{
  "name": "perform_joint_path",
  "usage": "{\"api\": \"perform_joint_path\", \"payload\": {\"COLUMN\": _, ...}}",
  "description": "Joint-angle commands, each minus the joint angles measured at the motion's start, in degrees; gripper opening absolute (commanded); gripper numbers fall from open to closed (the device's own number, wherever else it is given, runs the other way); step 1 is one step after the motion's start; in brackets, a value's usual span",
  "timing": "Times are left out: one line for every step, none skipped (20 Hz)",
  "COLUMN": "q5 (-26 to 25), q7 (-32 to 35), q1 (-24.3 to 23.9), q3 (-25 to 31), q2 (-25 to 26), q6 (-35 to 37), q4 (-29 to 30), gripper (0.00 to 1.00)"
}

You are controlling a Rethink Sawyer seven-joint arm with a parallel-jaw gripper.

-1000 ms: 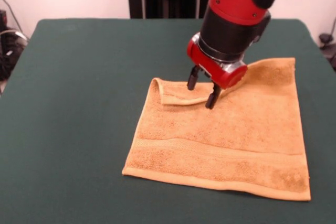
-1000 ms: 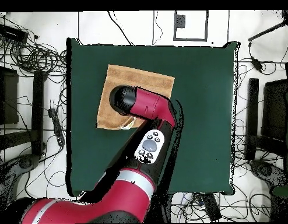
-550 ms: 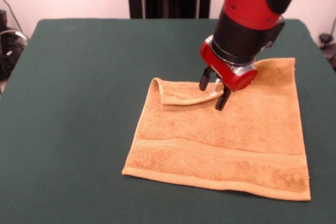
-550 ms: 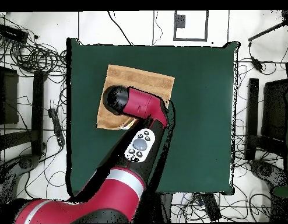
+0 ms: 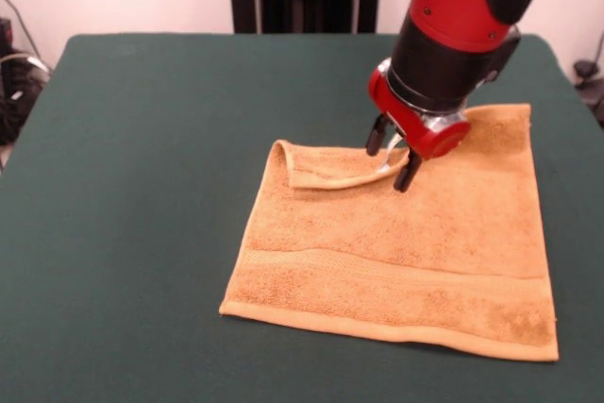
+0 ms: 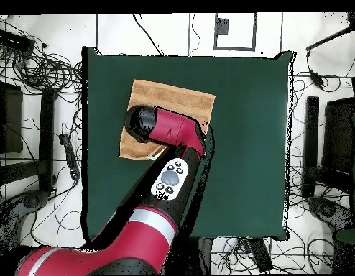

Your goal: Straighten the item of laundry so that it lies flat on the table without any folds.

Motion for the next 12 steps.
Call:
{"api": "perform_joint_path", "payload": {"q5": 1.47, "q7": 14.32, "q1": 1.32, "q3": 1.95, "q2": -2.27, "q6": 5.85, "q4": 2.39, "gripper": 1.0}}
{"api": "perform_joint_path", "payload": {"q5": 1.47, "q7": 14.47, "q1": 1.46, "q3": 1.89, "q2": -2.32, "q6": 5.96, "q4": 2.45, "gripper": 1.0}}
{"api": "perform_joint_path", "payload": {"q5": 1.51, "q7": 14.56, "q1": 1.5, "q3": 1.93, "q2": -2.31, "q6": 6.01, "q4": 2.47, "gripper": 1.0}}
{"api": "perform_joint_path", "payload": {"q5": 1.48, "q7": 14.39, "q1": 1.33, "q3": 2.03, "q2": -2.3, "q6": 6.12, "q4": 2.47, "gripper": 1.0}}
{"api": "perform_joint_path", "payload": {"q5": 1.5, "q7": 14.52, "q1": 1.35, "q3": 2.05, "q2": -2.21, "q6": 6.15, "q4": 2.4, "gripper": 1.0}}
{"api": "perform_joint_path", "payload": {"q5": 1.5, "q7": 14.55, "q1": 1.28, "q3": 2.08, "q2": -2.11, "q6": 6.31, "q4": 2.24, "gripper": 1.0}}
{"api": "perform_joint_path", "payload": {"q5": 1.54, "q7": 14.74, "q1": 1.3, "q3": 2.07, "q2": -2.07, "q6": 6.47, "q4": 2.16, "gripper": 1.0}}
{"api": "perform_joint_path", "payload": {"q5": 1.53, "q7": 14.95, "q1": 1.37, "q3": 1.97, "q2": -2.06, "q6": 6.68, "q4": 2.1, "gripper": 1.0}}
{"api": "perform_joint_path", "payload": {"q5": 1.47, "q7": 15.04, "q1": 1.41, "q3": 1.86, "q2": -2.15, "q6": 6.93, "q4": 2.16, "gripper": 1.0}}
{"api": "perform_joint_path", "payload": {"q5": 1.35, "q7": 14.94, "q1": 1.45, "q3": 1.81, "q2": -2.21, "q6": 6.86, "q4": 2.31, "gripper": 1.0}}
{"api": "perform_joint_path", "payload": {"q5": 1.26, "q7": 14.76, "q1": 1.42, "q3": 1.85, "q2": -2.27, "q6": 6.56, "q4": 2.56, "gripper": 1.0}}
{"api": "perform_joint_path", "payload": {"q5": 1.37, "q7": 14.81, "q1": 1.44, "q3": 2.05, "q2": -2.38, "q6": 6.43, "q4": 2.78, "gripper": 1.0}}
